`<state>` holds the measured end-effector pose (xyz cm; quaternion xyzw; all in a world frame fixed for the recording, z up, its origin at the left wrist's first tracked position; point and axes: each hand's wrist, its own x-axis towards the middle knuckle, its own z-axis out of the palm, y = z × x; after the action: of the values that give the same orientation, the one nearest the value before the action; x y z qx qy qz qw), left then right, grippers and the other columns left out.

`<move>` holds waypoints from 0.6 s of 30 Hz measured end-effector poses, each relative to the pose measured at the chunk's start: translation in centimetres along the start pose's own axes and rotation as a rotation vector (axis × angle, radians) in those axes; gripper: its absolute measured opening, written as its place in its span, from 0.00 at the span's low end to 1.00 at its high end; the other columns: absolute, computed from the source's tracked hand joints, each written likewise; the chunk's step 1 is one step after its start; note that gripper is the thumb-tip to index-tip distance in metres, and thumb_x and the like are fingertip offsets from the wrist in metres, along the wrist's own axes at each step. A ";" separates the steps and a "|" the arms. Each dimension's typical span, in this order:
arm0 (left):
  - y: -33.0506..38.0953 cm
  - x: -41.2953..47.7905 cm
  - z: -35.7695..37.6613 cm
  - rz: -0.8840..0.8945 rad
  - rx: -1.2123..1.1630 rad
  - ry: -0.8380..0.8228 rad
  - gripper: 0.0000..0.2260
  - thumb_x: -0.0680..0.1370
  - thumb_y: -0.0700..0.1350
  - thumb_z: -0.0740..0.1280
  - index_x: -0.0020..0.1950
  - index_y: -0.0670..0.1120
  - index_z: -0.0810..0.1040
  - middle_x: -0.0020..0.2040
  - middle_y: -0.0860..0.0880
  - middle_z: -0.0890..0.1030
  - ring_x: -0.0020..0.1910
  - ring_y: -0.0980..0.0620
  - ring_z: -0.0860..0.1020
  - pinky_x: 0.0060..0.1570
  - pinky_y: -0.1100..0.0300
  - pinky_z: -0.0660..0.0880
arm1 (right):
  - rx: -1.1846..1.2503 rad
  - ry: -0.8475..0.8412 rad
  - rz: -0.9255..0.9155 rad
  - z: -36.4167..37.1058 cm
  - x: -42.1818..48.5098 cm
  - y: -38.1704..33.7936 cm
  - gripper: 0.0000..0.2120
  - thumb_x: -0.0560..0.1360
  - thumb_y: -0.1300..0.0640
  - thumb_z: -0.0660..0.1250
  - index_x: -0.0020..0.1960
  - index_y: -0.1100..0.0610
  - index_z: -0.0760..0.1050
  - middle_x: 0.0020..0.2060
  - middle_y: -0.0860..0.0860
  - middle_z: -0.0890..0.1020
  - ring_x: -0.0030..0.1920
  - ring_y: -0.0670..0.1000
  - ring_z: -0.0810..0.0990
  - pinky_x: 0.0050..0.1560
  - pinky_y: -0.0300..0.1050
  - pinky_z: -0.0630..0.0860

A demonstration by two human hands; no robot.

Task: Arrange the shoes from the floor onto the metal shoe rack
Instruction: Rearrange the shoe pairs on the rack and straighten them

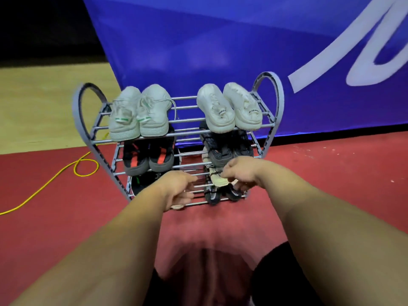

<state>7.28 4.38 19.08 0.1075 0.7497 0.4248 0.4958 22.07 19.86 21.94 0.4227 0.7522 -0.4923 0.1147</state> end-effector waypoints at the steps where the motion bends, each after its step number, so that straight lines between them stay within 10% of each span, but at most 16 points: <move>1: -0.1 -0.8 -0.8 0.011 -0.020 0.008 0.10 0.80 0.48 0.68 0.59 0.46 0.80 0.52 0.46 0.81 0.44 0.47 0.83 0.49 0.50 0.83 | 0.043 0.020 -0.045 0.7 -1.1 -0.6 0.05 0.79 0.53 0.67 0.50 0.54 0.77 0.44 0.55 0.78 0.39 0.56 0.79 0.39 0.47 0.74; 4: -0.1 -2.8 -2.1 0.037 -0.108 0.027 0.11 0.81 0.47 0.67 0.61 0.44 0.79 0.57 0.45 0.81 0.48 0.46 0.84 0.39 0.55 0.83 | 0.220 0.073 -0.127 3.4 -3.4 -0.9 0.03 0.80 0.53 0.67 0.50 0.51 0.77 0.46 0.52 0.81 0.42 0.52 0.83 0.37 0.42 0.78; 18: -3.3 -1.6 -4.7 0.004 -0.296 0.157 0.09 0.82 0.45 0.65 0.59 0.43 0.78 0.56 0.44 0.82 0.52 0.45 0.84 0.48 0.52 0.81 | 0.384 0.051 -0.016 7.2 -0.8 -2.7 0.05 0.80 0.53 0.66 0.50 0.54 0.76 0.44 0.53 0.83 0.39 0.53 0.83 0.40 0.46 0.82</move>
<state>5.05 -1.11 18.36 0.0015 0.7151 0.5388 0.4454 18.84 12.95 20.62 0.4432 0.6505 -0.6167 0.0087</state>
